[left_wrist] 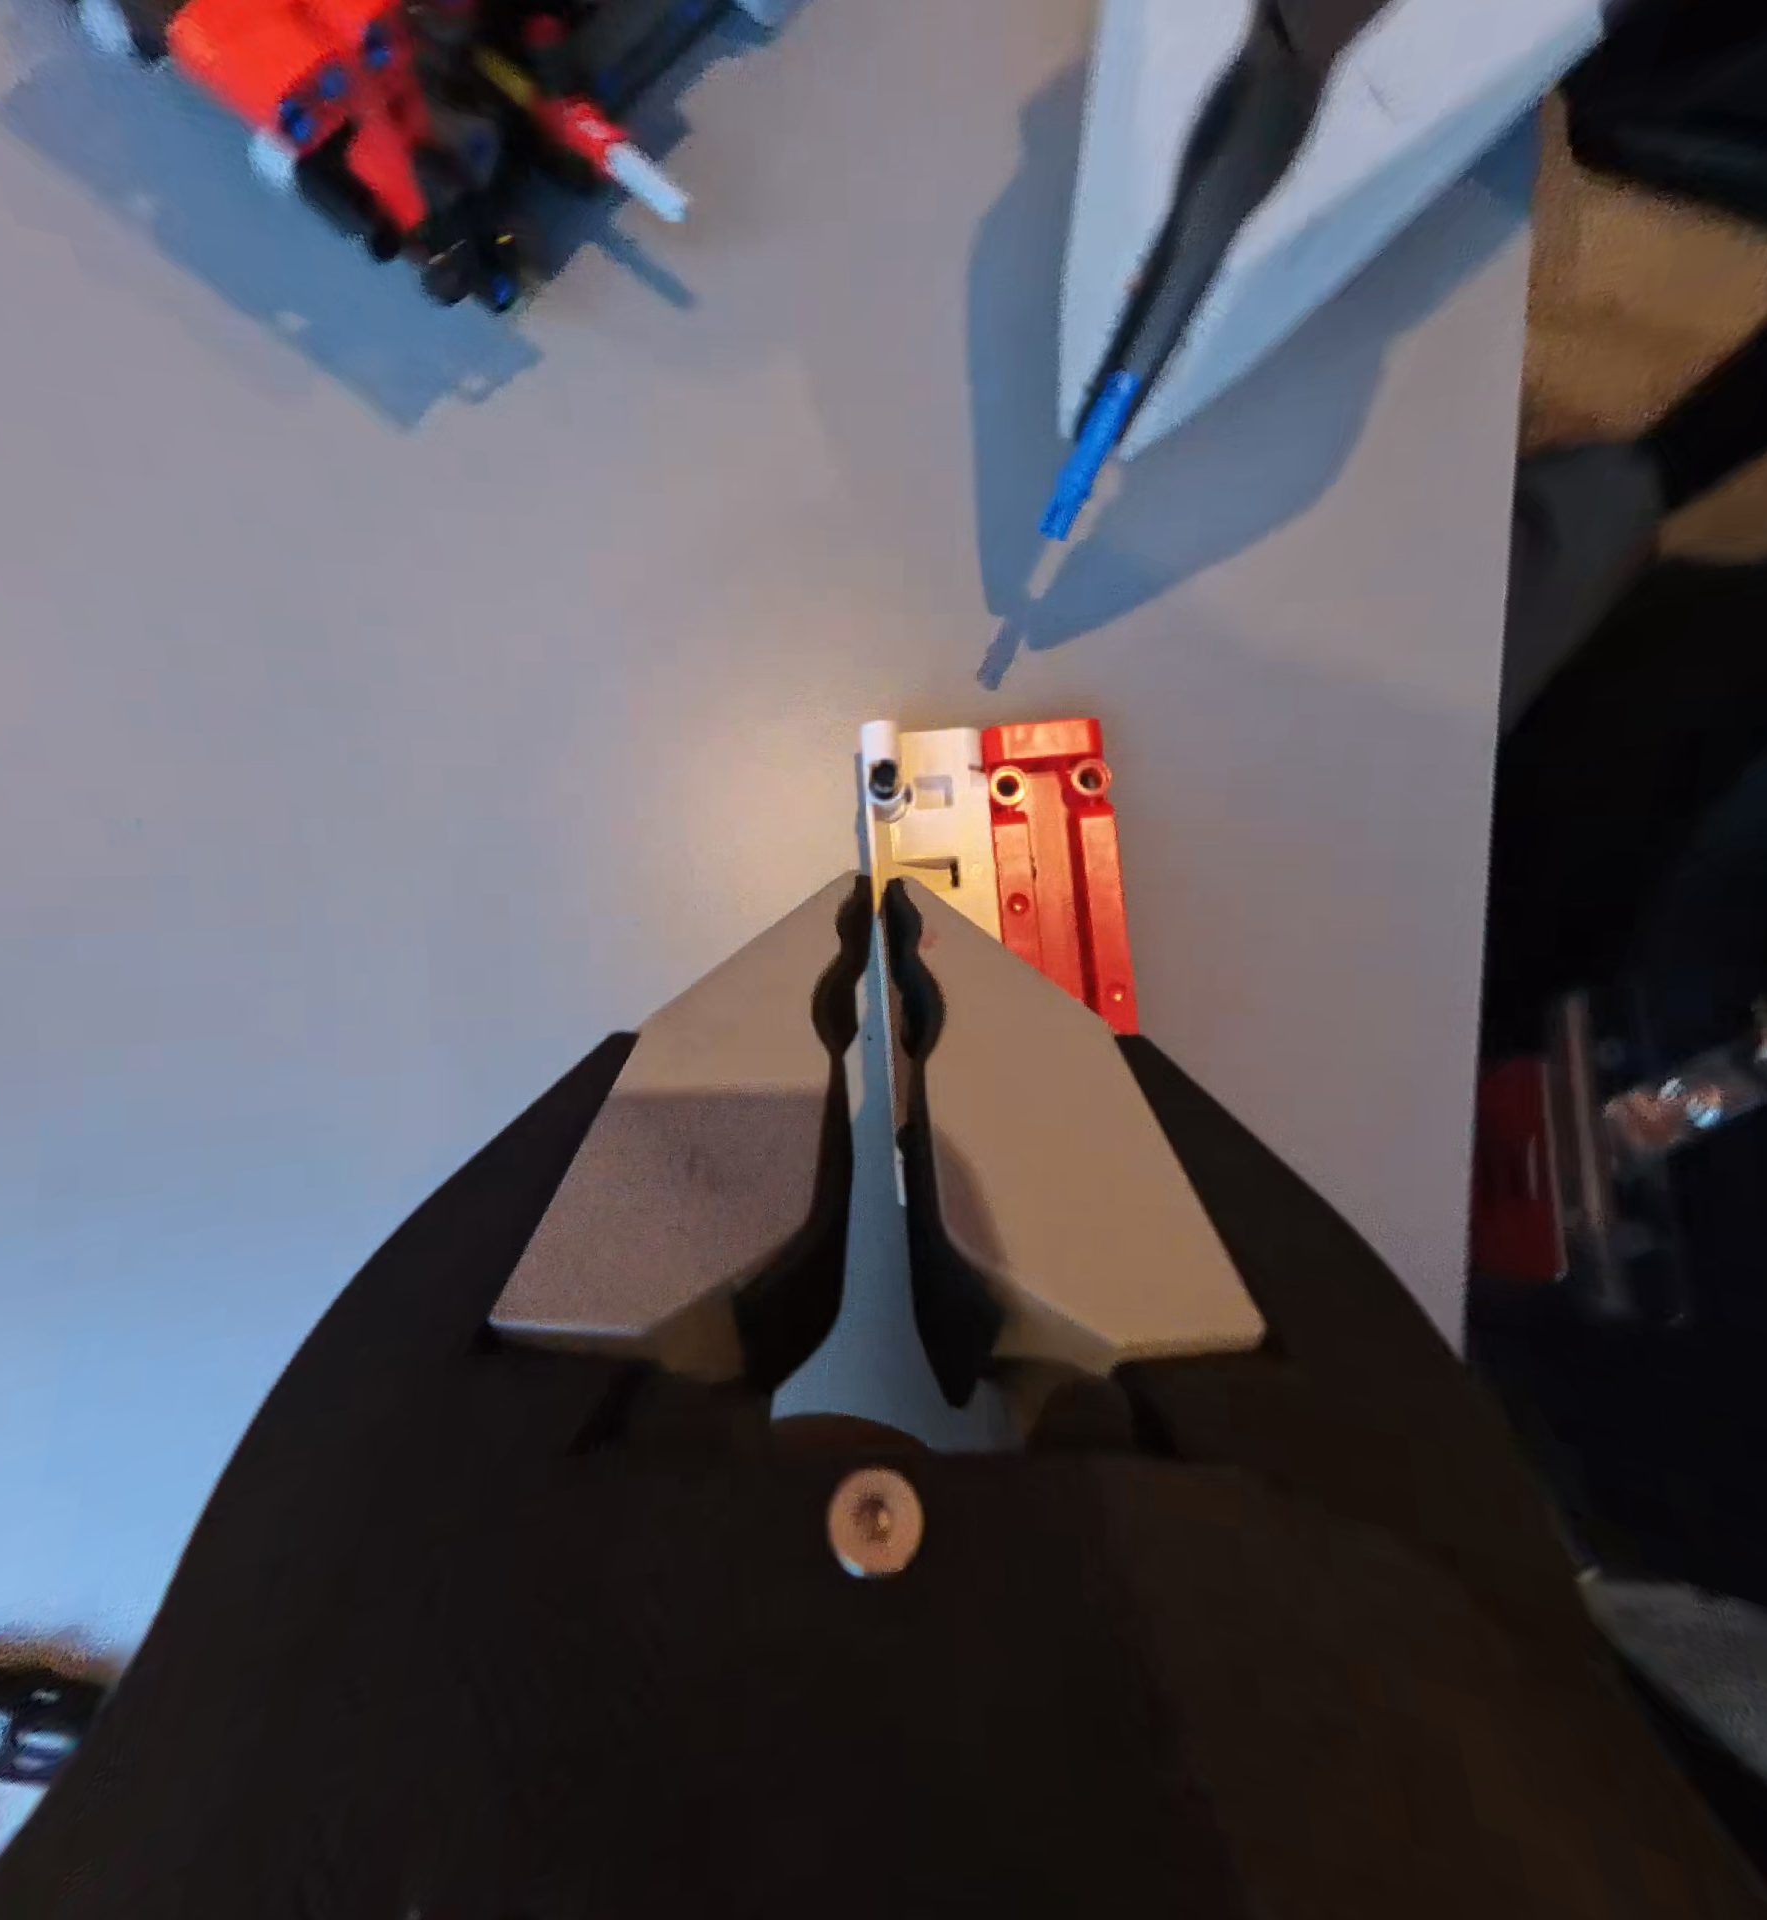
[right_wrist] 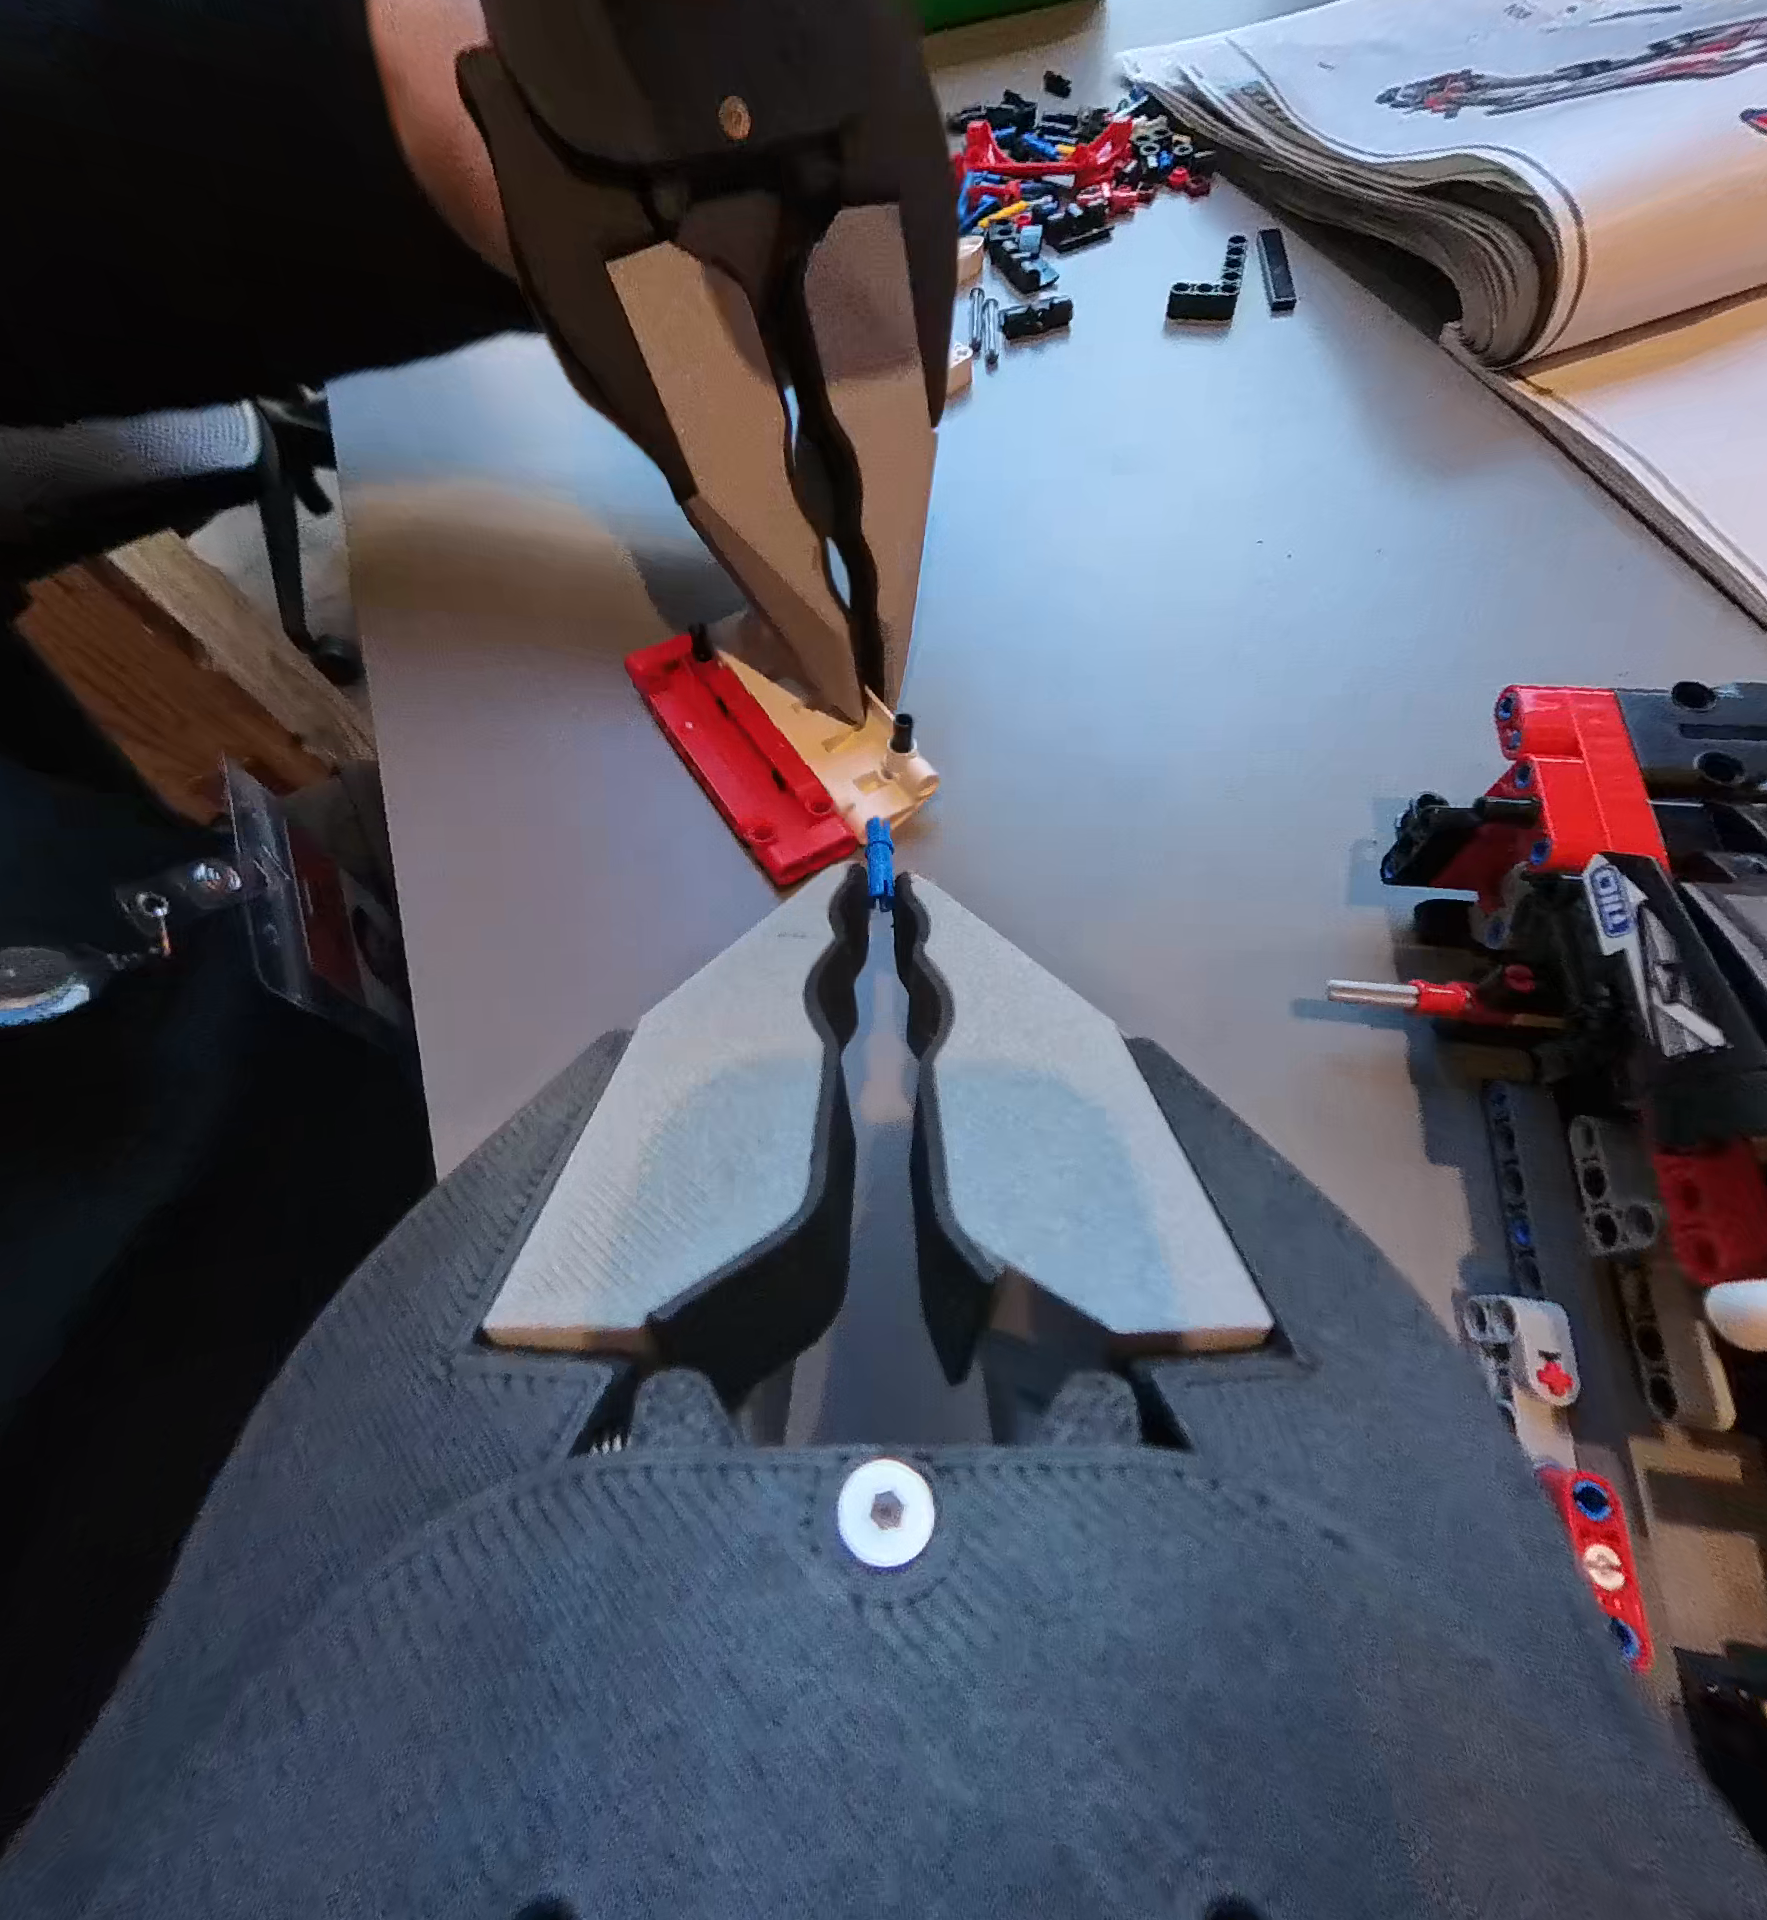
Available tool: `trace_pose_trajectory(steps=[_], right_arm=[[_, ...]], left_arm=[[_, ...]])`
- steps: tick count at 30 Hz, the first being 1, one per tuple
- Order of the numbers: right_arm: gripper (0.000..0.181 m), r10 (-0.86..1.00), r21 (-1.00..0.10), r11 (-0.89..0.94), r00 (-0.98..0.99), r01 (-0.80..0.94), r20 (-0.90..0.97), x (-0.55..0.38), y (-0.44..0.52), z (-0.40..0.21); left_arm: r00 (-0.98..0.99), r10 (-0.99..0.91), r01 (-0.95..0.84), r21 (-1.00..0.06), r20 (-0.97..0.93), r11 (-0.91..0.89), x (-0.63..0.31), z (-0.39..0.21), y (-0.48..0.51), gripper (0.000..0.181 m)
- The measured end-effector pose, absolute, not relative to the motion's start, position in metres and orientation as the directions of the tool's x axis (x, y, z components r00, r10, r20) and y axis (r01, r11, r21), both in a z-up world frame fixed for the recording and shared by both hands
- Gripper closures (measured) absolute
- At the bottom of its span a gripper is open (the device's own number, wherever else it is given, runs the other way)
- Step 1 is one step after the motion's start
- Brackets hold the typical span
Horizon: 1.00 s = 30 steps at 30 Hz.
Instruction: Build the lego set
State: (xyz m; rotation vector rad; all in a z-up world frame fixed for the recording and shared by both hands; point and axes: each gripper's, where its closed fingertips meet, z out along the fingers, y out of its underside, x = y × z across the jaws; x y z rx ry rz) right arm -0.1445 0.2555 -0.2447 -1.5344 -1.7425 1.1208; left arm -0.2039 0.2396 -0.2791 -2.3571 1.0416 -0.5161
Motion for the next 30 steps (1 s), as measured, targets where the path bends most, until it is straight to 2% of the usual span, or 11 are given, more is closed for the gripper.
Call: trace_pose_trajectory(steps=[4, 9, 12, 14, 16, 30], right_arm=[[0.179, 0.972, -0.845, 0.08, -0.23, 0.529, -0.052, -0.144, 0.248, -0.253], [0.179, 0.966, -0.803, 0.172, -0.259, 0.57, 0.024, -0.145, 0.24, -0.266], [0.178, 0.97, -0.805, 0.164, -0.242, 0.57, 0.027, -0.147, 0.243, -0.266], [0.178, 0.971, -0.81, 0.149, -0.239, 0.567, 0.012, -0.148, 0.243, -0.265], [0.178, 0.969, -0.809, 0.152, -0.246, 0.567, 0.01, -0.148, 0.242, -0.265], [0.179, 0.985, -0.82, 0.138, -0.167, 0.555, 0.053, -0.111, 0.206, -0.264]], left_arm=[[0.465, -0.882, -0.7, -0.579, 0.072, -0.417, -0.195, -0.276, 0.228, 0.181], [0.469, -0.87, -0.644, -0.614, 0.152, -0.455, -0.183, -0.265, 0.221, 0.132], [0.476, -0.87, -0.675, -0.581, 0.126, -0.454, -0.179, -0.272, 0.212, 0.118], [0.482, -0.874, -0.725, -0.533, 0.059, -0.436, -0.179, -0.283, 0.208, 0.12], [0.493, -0.87, -0.737, -0.537, -0.011, -0.411, -0.178, -0.284, 0.211, 0.131], [0.36, -0.933, -0.724, -0.63, 0.005, -0.282, -0.141, -0.283, 0.179, 0.131]])
